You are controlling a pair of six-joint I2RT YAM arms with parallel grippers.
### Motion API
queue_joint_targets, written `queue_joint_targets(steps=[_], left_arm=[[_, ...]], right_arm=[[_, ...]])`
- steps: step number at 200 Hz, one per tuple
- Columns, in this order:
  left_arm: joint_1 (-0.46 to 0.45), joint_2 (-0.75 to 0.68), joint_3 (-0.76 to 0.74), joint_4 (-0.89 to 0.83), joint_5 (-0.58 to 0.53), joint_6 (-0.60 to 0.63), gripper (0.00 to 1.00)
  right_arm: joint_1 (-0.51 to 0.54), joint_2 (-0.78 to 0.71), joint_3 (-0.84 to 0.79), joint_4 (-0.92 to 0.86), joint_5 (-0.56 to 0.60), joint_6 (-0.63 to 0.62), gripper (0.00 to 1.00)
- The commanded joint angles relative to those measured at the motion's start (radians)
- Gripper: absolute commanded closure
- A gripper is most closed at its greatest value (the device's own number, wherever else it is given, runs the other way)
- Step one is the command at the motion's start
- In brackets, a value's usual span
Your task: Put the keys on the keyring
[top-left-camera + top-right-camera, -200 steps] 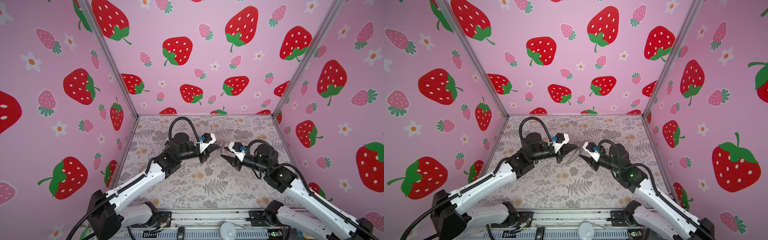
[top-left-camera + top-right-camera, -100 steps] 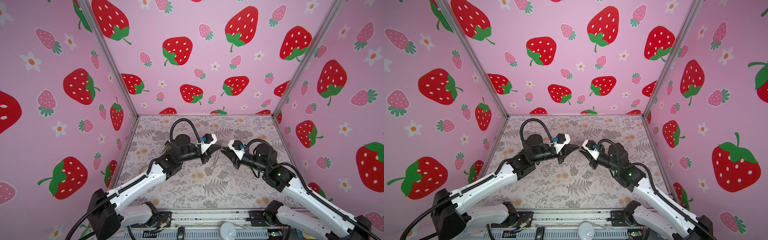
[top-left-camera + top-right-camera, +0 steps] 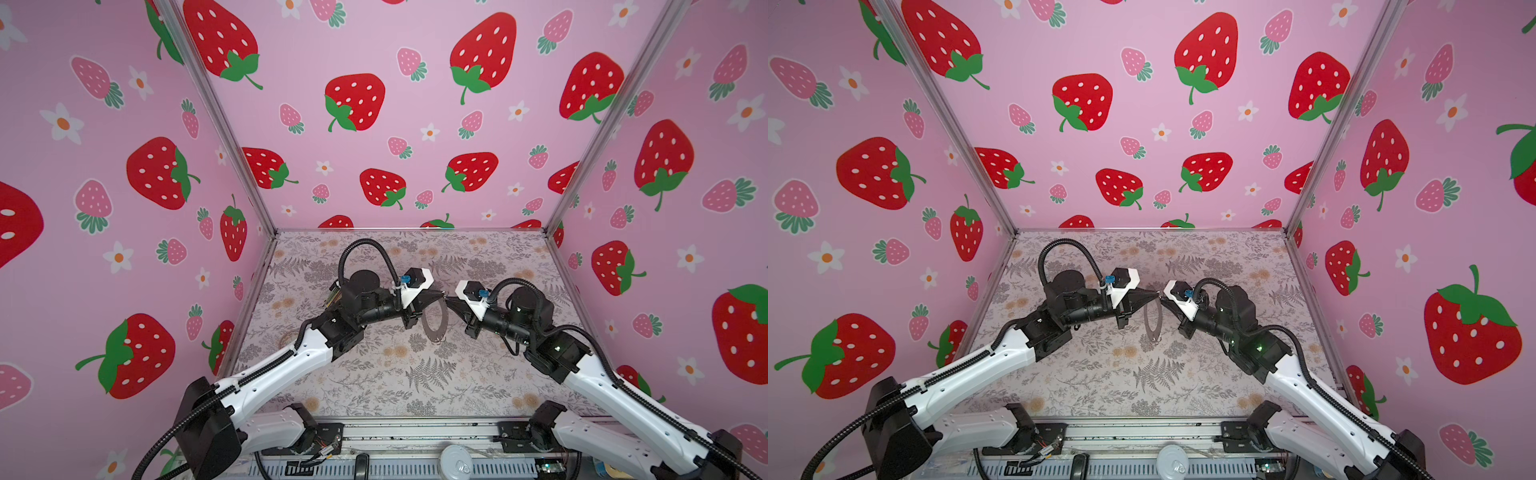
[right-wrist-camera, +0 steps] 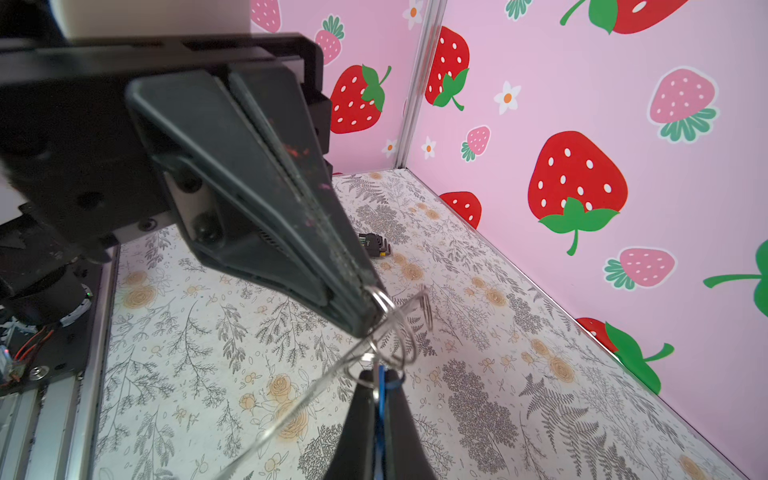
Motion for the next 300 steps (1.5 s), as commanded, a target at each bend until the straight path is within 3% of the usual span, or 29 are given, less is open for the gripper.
queue_joint_targets(steps=[1, 158, 300], left_arm=[[-0.005, 0.001, -0.002, 0.079, 0.039, -0.014, 1.0], [0.0, -0.023, 0.017, -0.077, 0.103, 0.106, 1.0], [0.047, -0.043, 0.046, -0.148, 0.107, 0.162, 1.0]], right_arm=[[0.008, 0.001, -0.003, 0.034, -0.085, -0.017, 1.0], [0.006, -0.053, 0.043, -0.044, -0.041, -0.045, 1.0], [0.005, 0.001, 0.102, -0.257, -0.146, -0.083, 1.0]])
